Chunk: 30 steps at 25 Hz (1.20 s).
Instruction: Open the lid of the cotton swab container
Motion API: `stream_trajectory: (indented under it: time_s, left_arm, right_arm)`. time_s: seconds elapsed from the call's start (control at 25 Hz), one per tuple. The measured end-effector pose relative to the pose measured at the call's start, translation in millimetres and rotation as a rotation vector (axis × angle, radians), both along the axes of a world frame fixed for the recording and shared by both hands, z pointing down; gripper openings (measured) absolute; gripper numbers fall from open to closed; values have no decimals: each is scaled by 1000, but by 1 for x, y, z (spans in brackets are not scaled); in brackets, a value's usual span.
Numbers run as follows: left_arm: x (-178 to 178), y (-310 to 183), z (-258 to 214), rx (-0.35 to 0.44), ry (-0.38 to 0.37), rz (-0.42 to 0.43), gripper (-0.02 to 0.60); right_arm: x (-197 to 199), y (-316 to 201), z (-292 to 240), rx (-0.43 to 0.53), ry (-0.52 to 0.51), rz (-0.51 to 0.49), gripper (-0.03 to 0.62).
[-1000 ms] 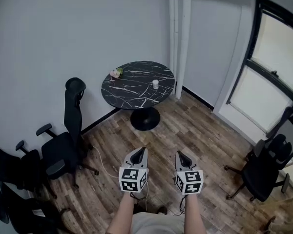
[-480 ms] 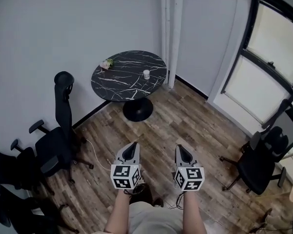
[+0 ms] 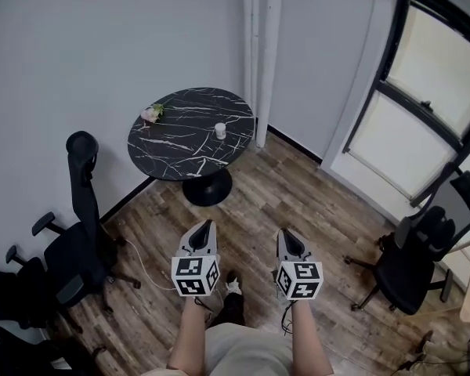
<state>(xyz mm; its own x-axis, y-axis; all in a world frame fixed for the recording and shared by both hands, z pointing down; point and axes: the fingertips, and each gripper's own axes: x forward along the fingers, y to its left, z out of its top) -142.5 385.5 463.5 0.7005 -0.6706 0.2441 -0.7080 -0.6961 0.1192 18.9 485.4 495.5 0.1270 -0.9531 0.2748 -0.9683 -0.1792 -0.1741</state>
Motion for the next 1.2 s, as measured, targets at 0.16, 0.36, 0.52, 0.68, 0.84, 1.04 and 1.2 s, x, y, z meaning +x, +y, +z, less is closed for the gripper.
stream_trajectory:
  time_s: [0.16, 0.36, 0.52, 0.68, 0.84, 1.04, 1.2]
  left_arm:
    - [40, -43, -12, 9, 22, 50, 22]
    - [68, -101, -24, 10, 58, 67, 23]
    - [73, -159, -8, -21, 47, 35, 23]
    - [76, -206, -1, -50, 116, 27, 23]
    - [88, -242, -4, -15, 89, 72, 23]
    - [89, -284, 5, -10, 66, 106, 23]
    - [86, -303, 14, -11, 43, 136, 23]
  right_arm:
    - [27, -37, -13, -13, 40, 19, 35]
    - [54, -84, -31, -5, 93, 48, 35]
    - [63, -126, -24, -9, 94, 7, 35]
    - [80, -159, -29, 102, 43, 37, 35]
    - [96, -192, -51, 192, 148, 99, 35]
    - [82, -248, -50, 139, 237, 32, 35]
    - [92, -278, -39, 217, -67, 78, 35]
